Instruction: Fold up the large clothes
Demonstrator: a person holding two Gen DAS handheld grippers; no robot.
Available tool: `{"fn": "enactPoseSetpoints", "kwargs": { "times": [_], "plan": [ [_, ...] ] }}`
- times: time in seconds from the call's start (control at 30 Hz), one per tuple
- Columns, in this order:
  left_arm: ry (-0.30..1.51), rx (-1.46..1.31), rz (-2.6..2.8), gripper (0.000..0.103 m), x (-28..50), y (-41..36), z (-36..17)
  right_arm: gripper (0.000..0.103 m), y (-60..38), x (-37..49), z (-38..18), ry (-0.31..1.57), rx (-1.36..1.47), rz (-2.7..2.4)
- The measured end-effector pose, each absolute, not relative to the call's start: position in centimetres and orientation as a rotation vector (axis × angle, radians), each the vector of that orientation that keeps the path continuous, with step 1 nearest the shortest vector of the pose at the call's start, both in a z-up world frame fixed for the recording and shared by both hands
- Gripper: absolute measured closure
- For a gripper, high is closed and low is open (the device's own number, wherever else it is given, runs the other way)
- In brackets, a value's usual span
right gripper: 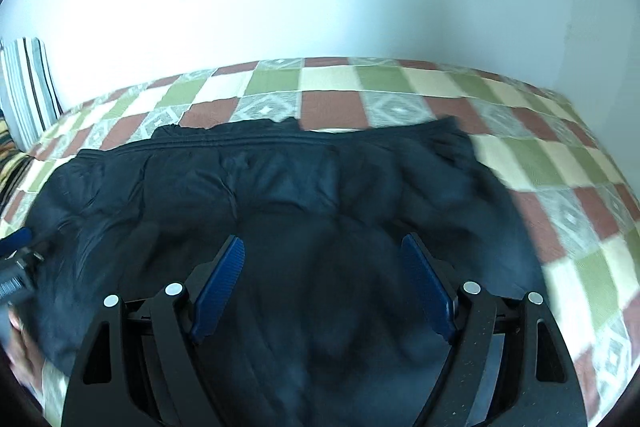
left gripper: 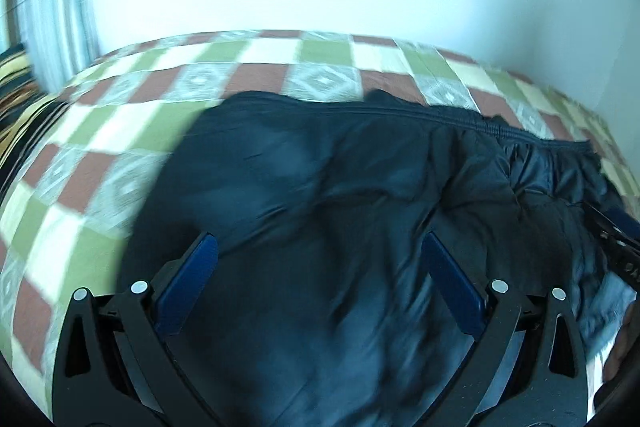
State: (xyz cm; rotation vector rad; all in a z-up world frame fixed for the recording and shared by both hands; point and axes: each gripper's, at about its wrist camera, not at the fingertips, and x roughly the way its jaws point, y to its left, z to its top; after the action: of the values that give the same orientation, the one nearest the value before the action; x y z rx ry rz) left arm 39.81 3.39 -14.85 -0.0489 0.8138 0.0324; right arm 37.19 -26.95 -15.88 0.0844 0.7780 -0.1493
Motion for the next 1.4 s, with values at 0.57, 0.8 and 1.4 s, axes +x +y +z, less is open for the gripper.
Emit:
{"fn": "enactPoseSetpoints", "kwargs": {
  "times": [0.57,0.8,1.4],
  "plan": [
    [0.867,-0.367,0.093,0.002,30.8,9.9,-19.1,0.023,-37.6,26.3,-19.4,0.87,0.388,-0.262],
    [0.89,-0.373,0.053,0.002,33.2,8.6,-20.8,0.022,-37.7,28.0,-20.5,0.889,0.403,-0.267],
    [0.875,-0.445,0.032,0.005,35.1,8.5,-21.9,0.015,-40.6,28.9,-22.1,0.909,0.485,-0.273]
  ]
}}
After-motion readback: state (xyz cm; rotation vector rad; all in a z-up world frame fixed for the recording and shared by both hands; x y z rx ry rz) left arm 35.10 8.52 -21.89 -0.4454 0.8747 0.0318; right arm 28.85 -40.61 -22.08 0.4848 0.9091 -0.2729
